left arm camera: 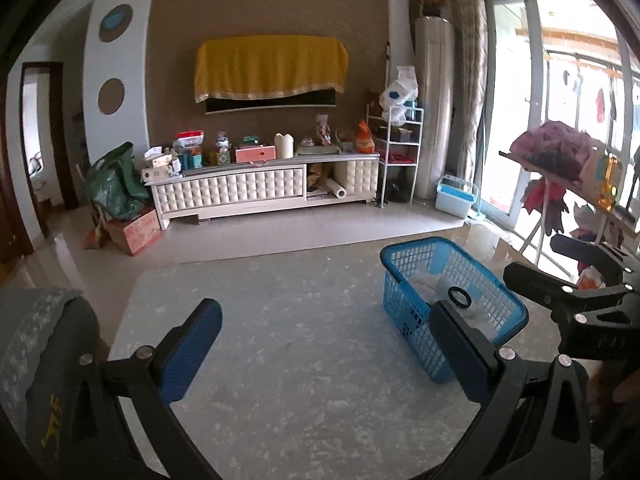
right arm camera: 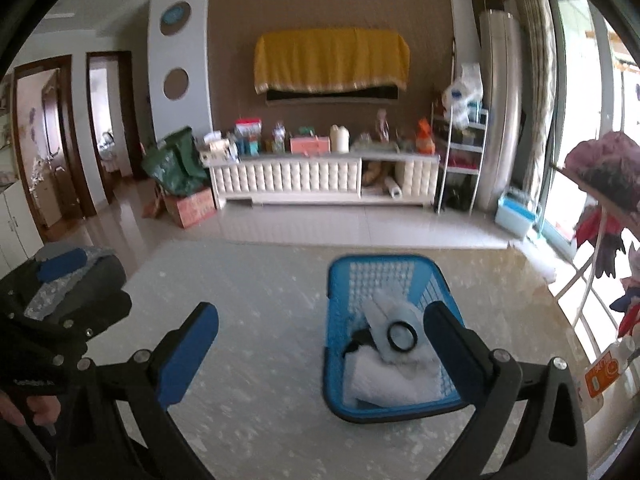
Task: Organize soft objects
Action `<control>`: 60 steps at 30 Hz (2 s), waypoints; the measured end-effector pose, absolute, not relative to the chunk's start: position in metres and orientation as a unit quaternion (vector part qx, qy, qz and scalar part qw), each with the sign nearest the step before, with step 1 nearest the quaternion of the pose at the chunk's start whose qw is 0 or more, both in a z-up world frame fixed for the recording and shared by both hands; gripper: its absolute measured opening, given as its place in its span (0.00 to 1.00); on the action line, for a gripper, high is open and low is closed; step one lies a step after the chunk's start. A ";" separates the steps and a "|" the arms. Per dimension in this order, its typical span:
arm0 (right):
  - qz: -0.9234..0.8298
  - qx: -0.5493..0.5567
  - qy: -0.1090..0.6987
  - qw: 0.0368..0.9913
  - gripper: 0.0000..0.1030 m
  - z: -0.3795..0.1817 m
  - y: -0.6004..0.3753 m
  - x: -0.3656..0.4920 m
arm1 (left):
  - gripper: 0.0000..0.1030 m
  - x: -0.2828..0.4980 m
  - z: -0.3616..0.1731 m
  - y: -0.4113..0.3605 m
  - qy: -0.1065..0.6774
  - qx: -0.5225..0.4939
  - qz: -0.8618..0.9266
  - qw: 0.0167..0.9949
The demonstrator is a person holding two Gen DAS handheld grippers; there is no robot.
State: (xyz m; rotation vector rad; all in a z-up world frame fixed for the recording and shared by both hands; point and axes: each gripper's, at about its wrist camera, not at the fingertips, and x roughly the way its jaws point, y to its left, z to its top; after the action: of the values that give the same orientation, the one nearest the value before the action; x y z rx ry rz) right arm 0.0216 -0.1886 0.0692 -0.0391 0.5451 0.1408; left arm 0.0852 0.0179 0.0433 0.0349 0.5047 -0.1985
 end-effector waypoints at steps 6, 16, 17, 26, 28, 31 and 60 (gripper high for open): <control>0.092 -0.025 0.267 0.959 1.00 0.065 -0.168 0.020 | 1.00 0.064 0.040 0.036 0.246 0.007 -0.074 0.966; 0.120 -0.040 0.270 0.955 1.00 0.062 -0.156 0.017 | 1.00 0.043 0.045 0.049 0.237 -0.001 -0.063 0.969; 0.120 -0.039 0.270 0.954 1.00 0.061 -0.157 0.015 | 1.00 0.042 0.045 0.049 0.238 -0.001 -0.064 0.969; 0.122 -0.038 0.270 0.954 1.00 0.061 -0.158 0.012 | 1.00 0.036 0.047 0.051 0.235 -0.002 -0.063 0.970; 0.122 -0.040 0.269 0.955 1.00 0.061 -0.156 0.011 | 1.00 0.035 0.048 0.051 0.238 -0.003 -0.061 0.969; 0.123 -0.041 0.266 0.955 1.00 0.060 -0.154 0.005 | 1.00 0.033 0.050 0.053 0.237 -0.006 -0.059 0.970; 0.118 -0.051 0.266 0.955 1.00 0.065 -0.148 -0.008 | 1.00 0.024 0.054 0.056 0.228 0.005 -0.059 0.972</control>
State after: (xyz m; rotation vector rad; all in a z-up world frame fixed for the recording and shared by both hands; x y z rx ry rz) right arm -0.0084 -0.1484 0.0647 -0.1043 0.5408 0.2399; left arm 0.0235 0.0560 0.0536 0.0101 0.4608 -0.1201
